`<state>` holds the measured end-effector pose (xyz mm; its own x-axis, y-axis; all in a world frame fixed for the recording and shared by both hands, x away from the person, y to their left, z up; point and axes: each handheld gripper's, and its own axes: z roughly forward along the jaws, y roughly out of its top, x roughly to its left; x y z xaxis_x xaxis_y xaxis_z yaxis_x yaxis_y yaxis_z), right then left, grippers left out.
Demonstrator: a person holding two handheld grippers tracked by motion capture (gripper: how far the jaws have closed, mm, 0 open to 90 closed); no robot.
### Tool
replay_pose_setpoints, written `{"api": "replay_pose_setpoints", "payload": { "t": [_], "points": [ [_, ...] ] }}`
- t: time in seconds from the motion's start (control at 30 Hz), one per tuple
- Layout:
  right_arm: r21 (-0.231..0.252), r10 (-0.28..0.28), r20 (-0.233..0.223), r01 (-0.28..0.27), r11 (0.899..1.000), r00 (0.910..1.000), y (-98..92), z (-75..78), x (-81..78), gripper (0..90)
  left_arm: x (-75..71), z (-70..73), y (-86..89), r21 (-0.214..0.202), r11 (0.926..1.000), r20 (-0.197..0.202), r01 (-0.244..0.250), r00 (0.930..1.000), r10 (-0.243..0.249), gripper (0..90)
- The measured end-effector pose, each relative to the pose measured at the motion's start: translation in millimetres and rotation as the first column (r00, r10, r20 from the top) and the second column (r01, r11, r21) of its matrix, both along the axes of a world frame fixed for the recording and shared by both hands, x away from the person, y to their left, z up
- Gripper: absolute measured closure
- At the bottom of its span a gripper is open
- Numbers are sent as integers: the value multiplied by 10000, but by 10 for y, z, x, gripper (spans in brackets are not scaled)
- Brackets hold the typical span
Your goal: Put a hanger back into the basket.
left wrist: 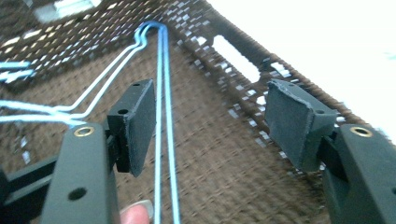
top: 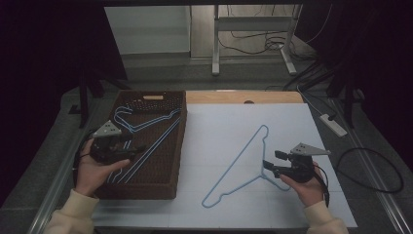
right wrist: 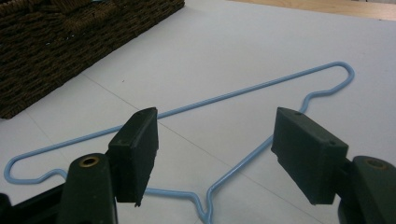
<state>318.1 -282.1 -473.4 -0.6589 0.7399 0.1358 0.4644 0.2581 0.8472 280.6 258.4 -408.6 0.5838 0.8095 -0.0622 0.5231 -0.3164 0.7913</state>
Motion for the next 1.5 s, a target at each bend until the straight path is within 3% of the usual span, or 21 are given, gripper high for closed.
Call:
{"api": "replay_pose_setpoints", "payload": {
  "t": [0.23,0.5,0.77,1.13,1.5],
  "points": [
    [23,-42,54,42,10000,10000,-28,15,-5,323,-160,-13,-219,-290,9977,442,613,9972,-600,349],
    [-8,-89,94,89,10000,9999,-58,25,-7,323,-201,-65,-409,-684,9914,549,1114,9927,-1077,349],
    [24,-187,108,187,9998,9998,-106,29,-12,324,-188,-145,-551,-590,9893,523,1338,9900,-1307,349],
    [107,-169,221,166,9998,9996,-158,48,-31,326,-200,-166,-596,-637,9891,667,1328,9895,-1286,349],
    [-421,-240,266,251,9988,9994,-150,23,-17,328,-220,-239,-719,-465,9855,527,1634,9856,-1609,350]
  ]
}}
